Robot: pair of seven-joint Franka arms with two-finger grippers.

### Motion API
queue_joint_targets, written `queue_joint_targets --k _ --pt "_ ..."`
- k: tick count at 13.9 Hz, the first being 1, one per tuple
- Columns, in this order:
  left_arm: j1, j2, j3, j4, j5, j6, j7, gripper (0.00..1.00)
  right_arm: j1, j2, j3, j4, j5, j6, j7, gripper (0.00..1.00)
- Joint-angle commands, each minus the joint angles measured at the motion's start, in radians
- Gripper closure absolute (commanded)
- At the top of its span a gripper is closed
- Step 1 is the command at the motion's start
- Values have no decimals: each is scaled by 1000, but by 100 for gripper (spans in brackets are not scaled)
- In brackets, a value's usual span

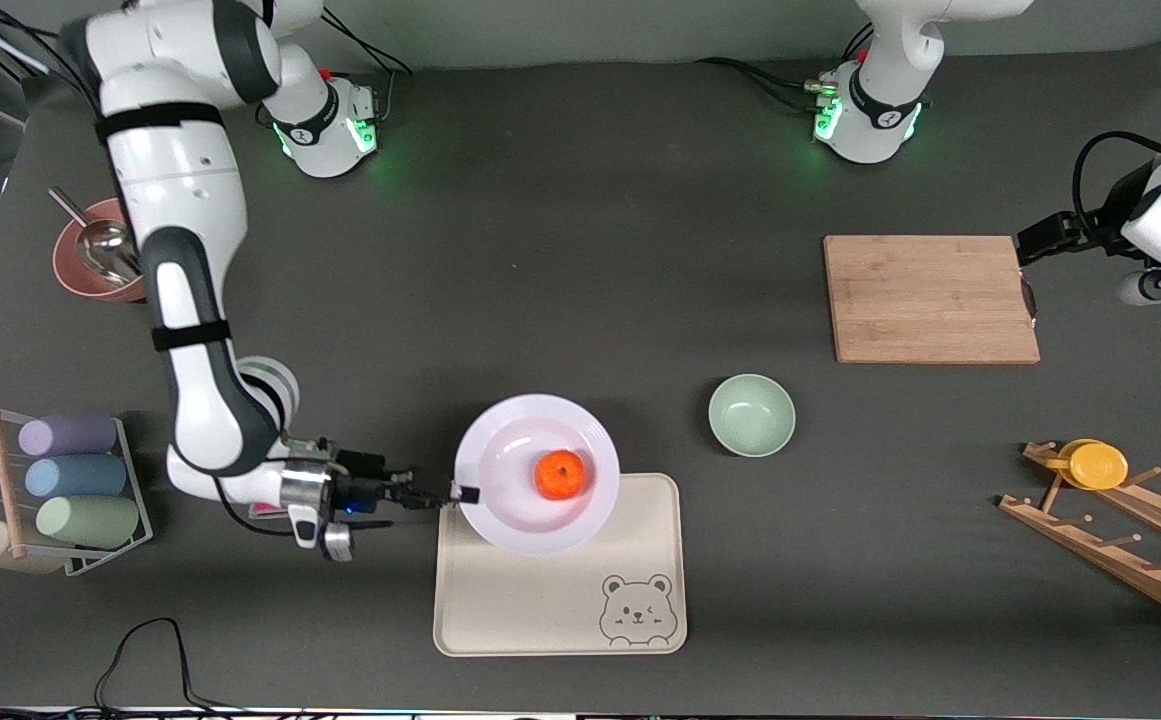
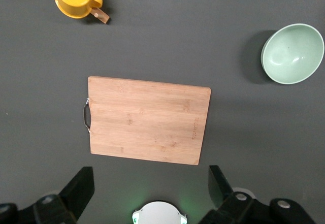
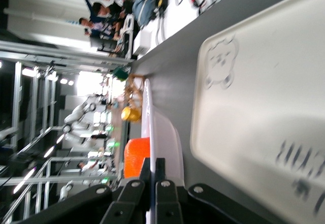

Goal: Place orange and plate with both arms
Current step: 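Push the plate onto the cream bear tray with the right gripper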

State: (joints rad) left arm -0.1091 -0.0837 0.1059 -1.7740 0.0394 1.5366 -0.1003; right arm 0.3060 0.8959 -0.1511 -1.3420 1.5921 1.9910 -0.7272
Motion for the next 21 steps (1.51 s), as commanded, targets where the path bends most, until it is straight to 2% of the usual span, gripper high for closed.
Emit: queue_joint_targets --k 1,3,6,7,8,9,11,12,15,17,20,21 --pt "-6 15 8 91 16 -21 8 0 4 171 2 243 23 87 51 100" --pt "-7 19 6 111 5 -26 2 0 -4 257 2 348 25 97 55 100" --pt "-23 33 0 107 -1 -82 -5 0 -5 279 2 379 25 149 69 100" --pt "-24 45 0 104 0 -95 -2 0 -5 284 2 383 25 152 63 70" --pt "-23 60 0 102 0 -101 -1 0 -5 285 -2 391 20 154 55 59" --pt "-24 77 0 104 0 -101 7 0 -4 288 -2 389 17 154 37 1" --pt "-27 105 -3 100 -1 -102 5 0 -4 284 -8 382 -23 152 43 0" --pt "-26 116 -5 102 -1 -101 7 0 -4 272 -12 382 -91 149 61 0" --pt "-27 122 -5 97 -3 -101 7 0 -5 195 -109 385 -451 45 196 0" --pt "-26 124 -5 90 -3 -101 7 0 -5 109 -151 370 -640 -19 199 0" --pt "-23 124 -5 81 -7 -99 7 0 13 -108 -223 166 -788 -127 305 0" --pt "-24 125 -5 81 -7 -98 7 0 22 -215 -228 64 -879 -135 351 0"
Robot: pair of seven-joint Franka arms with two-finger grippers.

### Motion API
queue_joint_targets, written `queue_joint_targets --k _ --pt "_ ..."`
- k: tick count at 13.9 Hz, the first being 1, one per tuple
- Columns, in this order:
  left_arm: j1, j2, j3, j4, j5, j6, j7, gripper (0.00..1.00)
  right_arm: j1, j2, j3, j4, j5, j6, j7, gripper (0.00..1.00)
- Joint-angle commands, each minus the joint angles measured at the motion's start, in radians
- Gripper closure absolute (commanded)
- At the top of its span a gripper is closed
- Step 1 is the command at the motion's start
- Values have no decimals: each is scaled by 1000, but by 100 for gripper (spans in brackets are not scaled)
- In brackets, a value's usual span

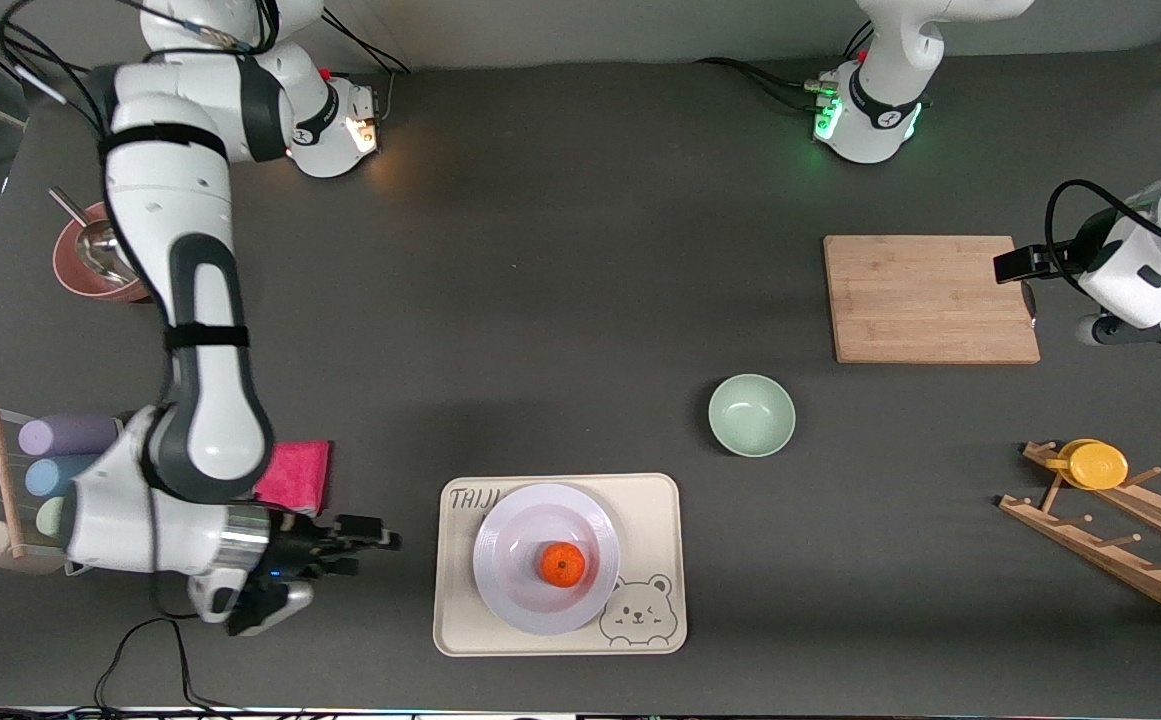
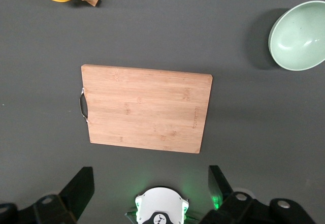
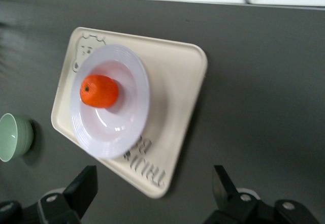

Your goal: Place orange and plate with both arms

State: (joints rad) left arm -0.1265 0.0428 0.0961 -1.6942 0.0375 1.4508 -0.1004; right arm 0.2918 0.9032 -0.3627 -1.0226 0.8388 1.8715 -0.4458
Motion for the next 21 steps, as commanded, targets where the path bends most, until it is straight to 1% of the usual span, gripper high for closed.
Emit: queue_joint_targets --k 1,2,4,5,7,8,9,10,11,12,13,17,21 --pt "-5 2 5 1 -5 -12 7 0 38 -333 -16 -369 -221 -14 129 0" --pt "-5 3 5 1 -5 -9 7 0 37 -442 -15 -472 -306 -14 162 0" --pt "-5 3 5 1 -5 -9 7 0 37 -652 -6 -667 -506 -14 264 0" --pt "-5 3 5 1 -5 -9 7 0 36 -753 10 -754 -602 -15 339 0" --pt "-5 3 5 1 -5 -10 7 0 35 -963 60 -925 -757 -28 488 0" --pt "-4 3 5 1 -5 -12 7 0 33 -1066 88 -1009 -798 -49 550 0" --pt "-4 2 7 1 -5 -13 7 0 29 -1152 121 -1063 -813 -60 615 0" --pt "-1 2 5 1 -5 -12 8 0 9 -1212 172 -1086 -842 -84 669 0" --pt "1 2 5 1 -5 -10 8 0 -40 -1242 233 -1084 -865 -130 677 0" --pt "2 2 5 1 -5 -10 8 0 -77 -1268 278 -1084 -868 -150 673 0" --pt "2 2 5 1 -5 -10 8 0 -94 -1291 293 -1085 -868 -156 670 0" --pt "4 2 5 1 -7 -9 7 0 -123 -1313 286 -1070 -866 -195 662 0" --pt "-5 3 7 -1 -5 -9 5 0 -123 -1262 281 -1005 -868 -229 664 0"
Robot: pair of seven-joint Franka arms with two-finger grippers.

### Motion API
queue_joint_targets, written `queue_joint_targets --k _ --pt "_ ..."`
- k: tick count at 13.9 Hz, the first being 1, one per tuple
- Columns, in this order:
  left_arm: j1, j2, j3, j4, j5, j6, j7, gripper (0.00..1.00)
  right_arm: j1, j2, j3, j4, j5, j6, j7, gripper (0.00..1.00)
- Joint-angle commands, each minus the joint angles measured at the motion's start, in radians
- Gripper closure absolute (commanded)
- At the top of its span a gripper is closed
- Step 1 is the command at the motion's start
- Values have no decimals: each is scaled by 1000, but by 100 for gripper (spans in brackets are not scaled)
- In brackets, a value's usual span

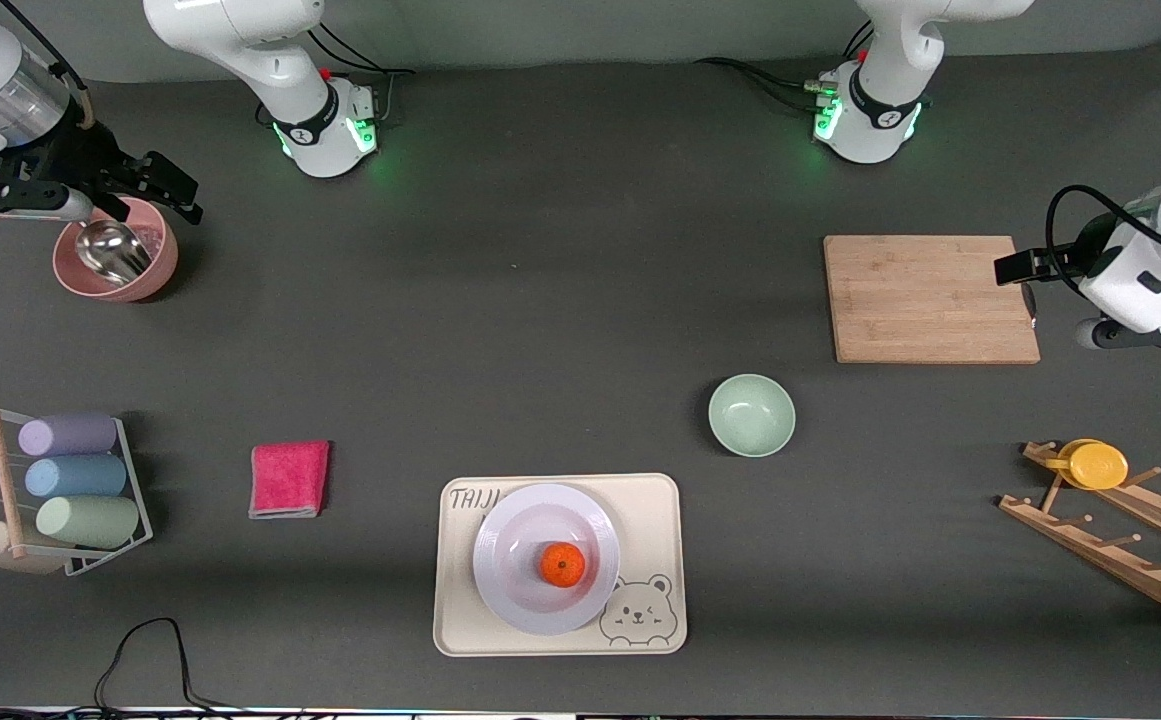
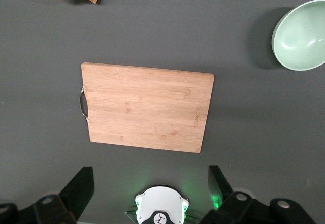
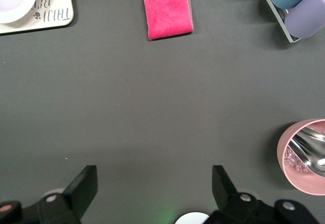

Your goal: Place orange and plate with both arms

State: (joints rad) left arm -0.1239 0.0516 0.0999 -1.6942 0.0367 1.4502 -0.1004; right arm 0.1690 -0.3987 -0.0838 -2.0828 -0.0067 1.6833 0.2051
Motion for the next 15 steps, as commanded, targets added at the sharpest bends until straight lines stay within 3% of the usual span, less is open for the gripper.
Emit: queue_joint_targets --k 1,5,9,13,15 --pt "-11 -6 1 4 -5 -8 1 0 -2 53 3 62 -22 -40 10 0" --pt "-22 2 0 25 6 5 -4 0 -6 69 4 78 -22 -40 8 0" --pt "-31 89 0 168 6 -13 2 0 -16 73 6 78 -21 -42 4 0" --pt "-43 59 0 154 5 6 -5 0 -16 73 6 78 -21 -42 4 0" --pt "-45 -36 0 69 6 13 -7 0 -16 77 4 78 -21 -40 4 0"
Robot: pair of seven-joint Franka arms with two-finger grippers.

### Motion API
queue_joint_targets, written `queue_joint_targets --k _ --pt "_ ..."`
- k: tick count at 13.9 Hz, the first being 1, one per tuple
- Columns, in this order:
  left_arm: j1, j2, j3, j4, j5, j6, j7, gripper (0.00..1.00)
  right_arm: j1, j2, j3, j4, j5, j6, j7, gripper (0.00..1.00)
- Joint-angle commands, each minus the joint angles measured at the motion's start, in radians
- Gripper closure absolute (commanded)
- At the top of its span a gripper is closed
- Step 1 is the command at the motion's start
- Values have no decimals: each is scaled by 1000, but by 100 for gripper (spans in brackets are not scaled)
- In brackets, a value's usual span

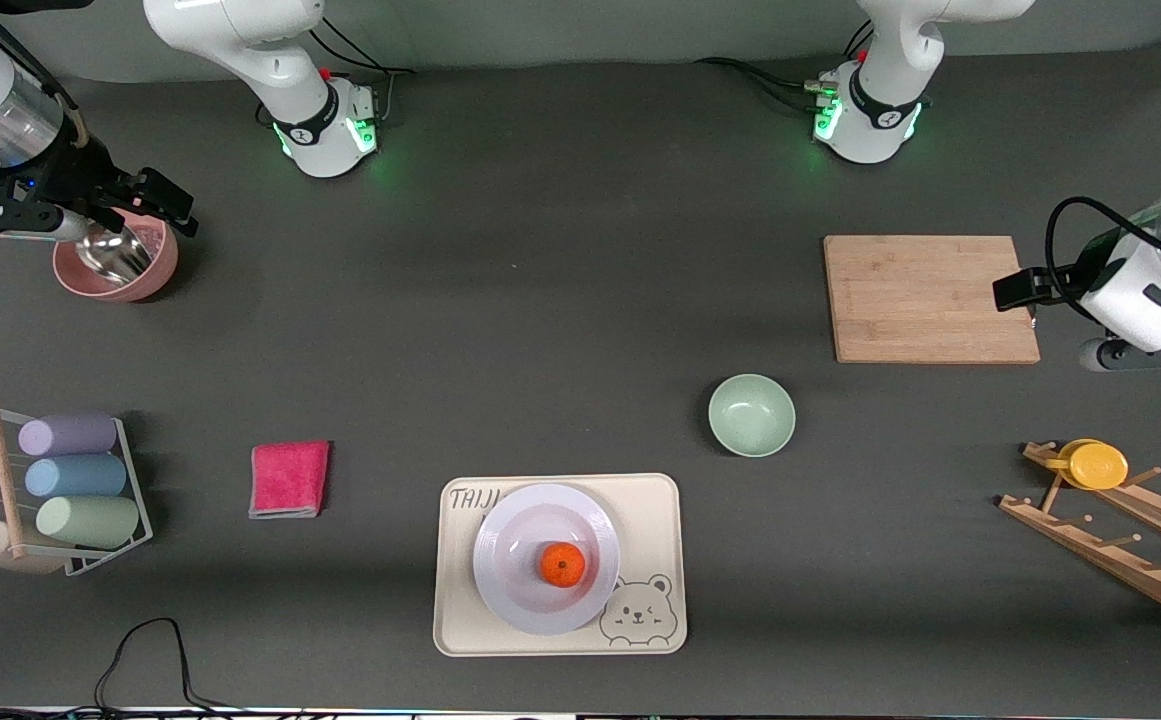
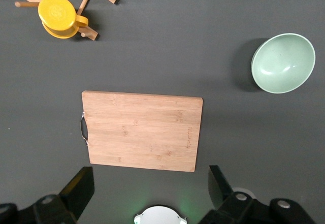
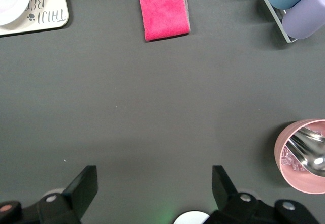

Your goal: Place orange and plate with both arms

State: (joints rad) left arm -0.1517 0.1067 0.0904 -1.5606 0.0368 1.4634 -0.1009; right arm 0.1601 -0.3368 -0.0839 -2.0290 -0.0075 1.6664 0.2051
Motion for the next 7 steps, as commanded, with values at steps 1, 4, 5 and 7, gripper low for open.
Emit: queue_joint_targets --k 1,4,5,7 --pt "-28 -146 5 -120 8 11 -7 0 -7 21 4 26 -20 -23 4 0" --pt "-32 -203 2 -155 12 0 -8 0 -5 24 3 29 -20 -22 4 0" --pt "-32 -203 2 -151 12 -1 -7 0 -5 25 3 32 -20 -22 4 0" --pt "-34 -194 2 -138 12 -3 -7 0 -7 33 3 39 -22 -22 4 0"
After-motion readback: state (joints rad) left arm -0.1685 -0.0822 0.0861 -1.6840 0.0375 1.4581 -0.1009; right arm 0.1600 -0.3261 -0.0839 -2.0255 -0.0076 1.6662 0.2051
